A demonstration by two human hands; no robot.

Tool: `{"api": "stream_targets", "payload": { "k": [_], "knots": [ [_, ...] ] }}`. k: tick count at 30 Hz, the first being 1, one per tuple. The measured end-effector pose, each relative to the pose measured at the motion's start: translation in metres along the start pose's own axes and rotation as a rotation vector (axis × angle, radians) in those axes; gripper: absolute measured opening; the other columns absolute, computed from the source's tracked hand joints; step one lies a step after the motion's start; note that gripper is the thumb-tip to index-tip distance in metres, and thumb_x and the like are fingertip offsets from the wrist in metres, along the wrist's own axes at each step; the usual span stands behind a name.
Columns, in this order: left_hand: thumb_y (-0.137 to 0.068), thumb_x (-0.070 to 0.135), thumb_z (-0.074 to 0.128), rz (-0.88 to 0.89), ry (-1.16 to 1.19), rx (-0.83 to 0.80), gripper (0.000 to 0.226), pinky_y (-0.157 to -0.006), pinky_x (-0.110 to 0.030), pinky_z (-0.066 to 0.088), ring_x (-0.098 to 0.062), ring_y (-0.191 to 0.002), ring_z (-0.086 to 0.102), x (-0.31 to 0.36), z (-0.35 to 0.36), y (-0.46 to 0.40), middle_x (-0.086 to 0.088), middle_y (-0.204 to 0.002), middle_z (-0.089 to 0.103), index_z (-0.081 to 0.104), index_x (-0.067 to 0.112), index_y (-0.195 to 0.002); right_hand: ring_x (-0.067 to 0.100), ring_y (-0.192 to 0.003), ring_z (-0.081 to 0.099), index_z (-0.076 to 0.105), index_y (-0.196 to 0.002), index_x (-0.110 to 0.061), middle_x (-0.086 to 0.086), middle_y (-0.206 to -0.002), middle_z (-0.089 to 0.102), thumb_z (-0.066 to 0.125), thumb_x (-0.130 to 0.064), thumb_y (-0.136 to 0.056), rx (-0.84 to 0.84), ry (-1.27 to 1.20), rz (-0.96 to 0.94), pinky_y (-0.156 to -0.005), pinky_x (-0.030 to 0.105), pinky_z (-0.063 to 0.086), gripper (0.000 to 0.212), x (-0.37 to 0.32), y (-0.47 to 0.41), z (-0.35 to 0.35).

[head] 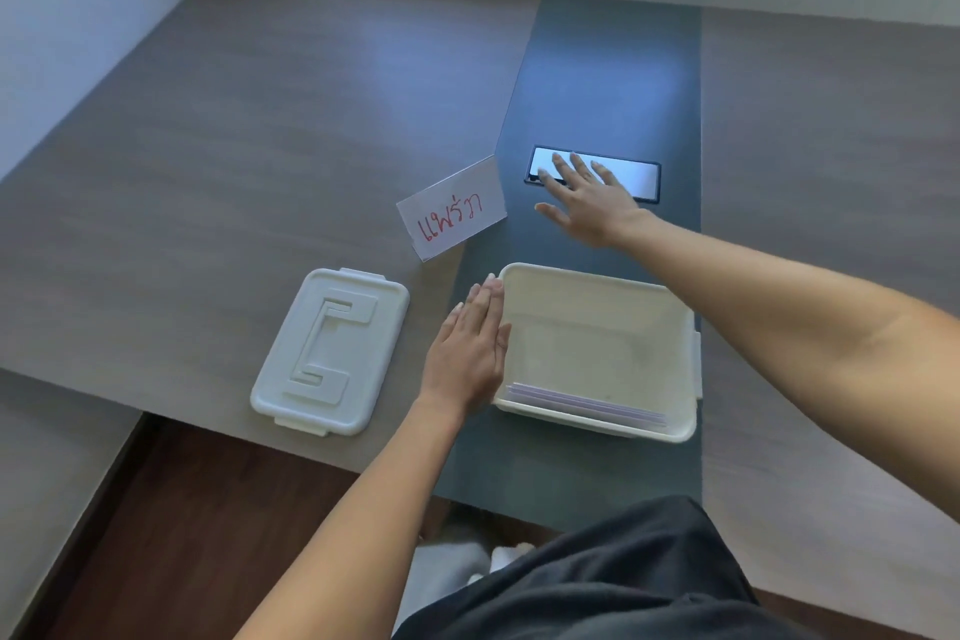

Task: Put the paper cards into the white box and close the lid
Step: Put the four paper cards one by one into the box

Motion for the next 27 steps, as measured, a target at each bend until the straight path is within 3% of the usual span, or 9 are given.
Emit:
{"api": "stream_targets", "payload": {
  "k": [5,8,13,16,19,21,23,25,27],
  "knots": [
    [-0.106,0.035,0.018,0.012,-0.004,-0.003,0.056,-0.124,-0.03,0.01,-0.008,-0.153,0.006,-0.004,0.004,-0.001,0.007,-0.166,0.007,0.008,0.018,-0.158,0.029,-0.153,0.003,0.009,-0.158,-0.019,0.01,-0.166,-0.002,0.035,-0.042,-0.102,0.029,-0.024,-0.068,-0.124,0.043,0.006,0.066,-0.033,-0.047,-0.009],
    [-0.106,0.036,0.018,0.01,-0.014,0.006,0.056,-0.124,-0.031,0.012,-0.009,-0.153,0.008,-0.004,0.005,0.0,0.006,-0.166,0.008,0.009,0.018,-0.158,0.033,-0.153,0.005,0.007,-0.158,-0.019,0.014,-0.165,-0.006,0.053,-0.035,-0.097,0.034,-0.031,-0.12,-0.123,0.046,0.009,0.079,-0.054,-0.068,-0.014],
    [-0.106,0.036,0.017,-0.001,-0.012,0.005,0.056,-0.124,-0.031,0.011,-0.009,-0.153,0.006,-0.004,0.007,0.0,0.006,-0.166,0.006,0.007,0.018,-0.158,0.035,-0.152,-0.003,0.0,-0.158,-0.022,0.014,-0.165,-0.012,0.065,-0.031,-0.09,-0.013,-0.009,-0.199,-0.122,0.049,0.001,0.094,-0.084,-0.094,-0.013],
    [-0.106,0.037,0.015,-0.003,-0.007,0.0,0.056,-0.124,-0.031,0.011,-0.009,-0.153,0.004,-0.004,0.007,0.0,0.006,-0.167,0.005,0.006,0.018,-0.158,0.035,-0.152,0.001,0.006,-0.158,-0.022,0.016,-0.164,0.007,0.06,-0.021,-0.093,-0.092,-0.02,-0.196,-0.121,0.049,-0.001,0.084,-0.093,-0.103,-0.003],
    [-0.106,0.037,0.016,-0.007,0.01,0.002,0.056,-0.124,-0.03,0.009,-0.009,-0.153,0.004,-0.003,0.006,0.001,0.006,-0.166,0.005,0.005,0.018,-0.158,0.036,-0.143,0.029,0.03,-0.15,-0.021,0.016,-0.146,0.039,0.057,-0.011,-0.092,-0.054,-0.034,-0.197,-0.12,0.048,0.012,0.064,-0.093,-0.108,-0.004],
    [-0.107,0.036,0.017,-0.008,0.025,0.004,0.056,-0.124,-0.029,0.007,-0.009,-0.153,0.004,-0.003,0.005,0.001,0.007,-0.166,0.005,0.005,0.019,-0.158,0.033,-0.118,0.051,0.047,-0.138,-0.021,0.012,-0.13,0.055,0.054,-0.007,-0.092,-0.022,-0.026,-0.218,-0.108,0.04,0.028,0.048,-0.09,-0.108,-0.014],
    [-0.106,0.037,0.016,-0.005,0.039,-0.004,0.056,-0.124,-0.028,0.005,-0.008,-0.153,0.002,-0.002,0.004,0.001,0.008,-0.166,0.003,0.004,0.02,-0.158,0.031,-0.101,0.058,0.058,-0.126,-0.022,0.008,-0.121,0.064,0.049,-0.002,-0.091,-0.031,-0.05,-0.213,-0.087,0.033,0.04,0.041,-0.085,-0.106,-0.024],
    [-0.106,0.037,0.014,0.001,0.046,-0.008,0.056,-0.124,-0.028,0.005,-0.007,-0.152,0.0,-0.002,0.003,0.001,0.008,-0.166,0.002,0.002,0.02,-0.158,0.033,-0.099,0.062,0.063,-0.121,-0.022,0.009,-0.119,0.065,0.044,0.0,-0.091,-0.062,-0.081,-0.188,-0.073,0.035,0.044,0.041,-0.079,-0.1,-0.03],
    [-0.106,0.037,0.014,0.004,0.044,-0.012,0.056,-0.124,-0.028,0.005,-0.006,-0.152,0.0,-0.003,0.004,0.002,0.009,-0.166,0.002,0.002,0.021,-0.158,0.034,-0.1,0.064,0.064,-0.12,-0.021,0.01,-0.119,0.065,0.042,-0.001,-0.092,-0.066,-0.106,-0.163,-0.073,0.037,0.049,0.041,-0.073,-0.092,-0.032]
  ]
}}
Point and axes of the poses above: each hand's wrist, its own y-axis away from the middle knuckle, its own z-axis out of the palm, x = y × z, the point moved 4 cm from there along -y, towards the middle knuckle
